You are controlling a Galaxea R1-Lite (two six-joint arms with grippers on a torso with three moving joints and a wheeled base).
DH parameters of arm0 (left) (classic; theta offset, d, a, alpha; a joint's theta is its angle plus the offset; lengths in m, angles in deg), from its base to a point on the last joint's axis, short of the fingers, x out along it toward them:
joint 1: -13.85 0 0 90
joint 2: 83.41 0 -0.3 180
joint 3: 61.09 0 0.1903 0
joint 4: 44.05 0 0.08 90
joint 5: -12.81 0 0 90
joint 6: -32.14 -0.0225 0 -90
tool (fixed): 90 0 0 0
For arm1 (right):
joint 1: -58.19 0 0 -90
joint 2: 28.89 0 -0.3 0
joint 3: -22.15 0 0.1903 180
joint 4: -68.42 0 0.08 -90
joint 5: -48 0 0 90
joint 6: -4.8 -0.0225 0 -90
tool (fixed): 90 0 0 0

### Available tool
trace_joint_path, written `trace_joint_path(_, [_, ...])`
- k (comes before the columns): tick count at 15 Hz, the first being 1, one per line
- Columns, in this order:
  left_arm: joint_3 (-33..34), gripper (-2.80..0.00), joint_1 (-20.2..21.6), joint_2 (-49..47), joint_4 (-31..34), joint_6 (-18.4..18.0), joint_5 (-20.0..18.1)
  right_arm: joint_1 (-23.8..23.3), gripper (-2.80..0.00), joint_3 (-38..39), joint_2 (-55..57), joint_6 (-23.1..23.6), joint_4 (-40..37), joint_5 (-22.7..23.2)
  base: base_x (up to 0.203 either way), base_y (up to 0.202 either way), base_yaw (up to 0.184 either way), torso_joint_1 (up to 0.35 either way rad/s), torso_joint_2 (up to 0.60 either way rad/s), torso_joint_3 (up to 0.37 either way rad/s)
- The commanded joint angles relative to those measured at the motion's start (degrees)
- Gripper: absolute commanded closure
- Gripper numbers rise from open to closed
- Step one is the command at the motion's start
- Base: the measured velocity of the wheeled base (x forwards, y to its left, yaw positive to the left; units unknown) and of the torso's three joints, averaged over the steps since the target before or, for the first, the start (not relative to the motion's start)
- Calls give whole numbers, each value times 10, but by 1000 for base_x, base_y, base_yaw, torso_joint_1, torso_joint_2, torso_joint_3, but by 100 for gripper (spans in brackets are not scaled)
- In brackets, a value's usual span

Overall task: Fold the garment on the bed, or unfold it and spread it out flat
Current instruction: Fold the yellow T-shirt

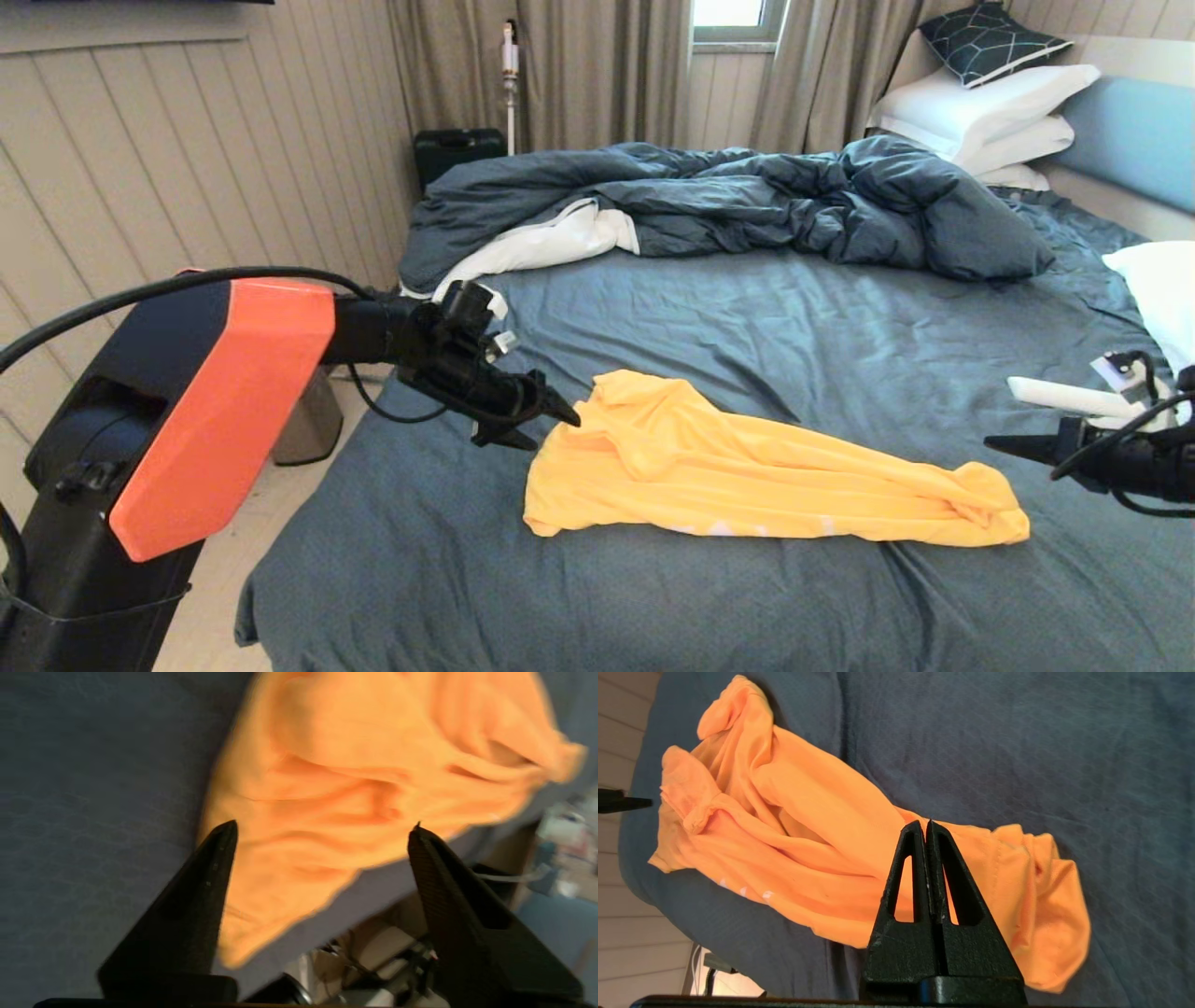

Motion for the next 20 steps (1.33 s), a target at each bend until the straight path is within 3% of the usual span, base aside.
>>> trace_joint_path(1, [1,-280,-6,-12,1,1,9,-1,0,-2,3,1,1,3,0,0,0,0,0,0])
trace_joint_path(4, [8,-280,-12,-12,3,1,39,-4,0,-7,7,1,1,3,0,0,0,0,0,0])
trace_joint_path(6, [23,-280,-25,-12,0,-3,100,-9,0,-8,3,0,0,5,0,0,0,0,0,0])
trace_joint_path(8, [26,-280,-37,-14,-1,-5,127,-17,0,-9,1,-2,0,7,0,0,0,0,0,0])
trace_joint_path(10, [19,-280,-47,-32,-10,-5,187,-21,0,-10,-1,-4,0,8,0,0,0,0,0,0])
trace_joint_path(16, [16,-280,-70,-27,-20,2,195,-21,0,-15,4,-2,0,7,0,0,0,0,0,0])
trace_joint_path(17, [17,0,-72,-26,-19,2,194,-24,0,-15,4,-1,0,7,0,0,0,0,0,0])
trace_joint_path(20, [23,0,-86,-25,-13,5,184,-28,0,-20,6,-2,0,8,0,0,0,0,0,0])
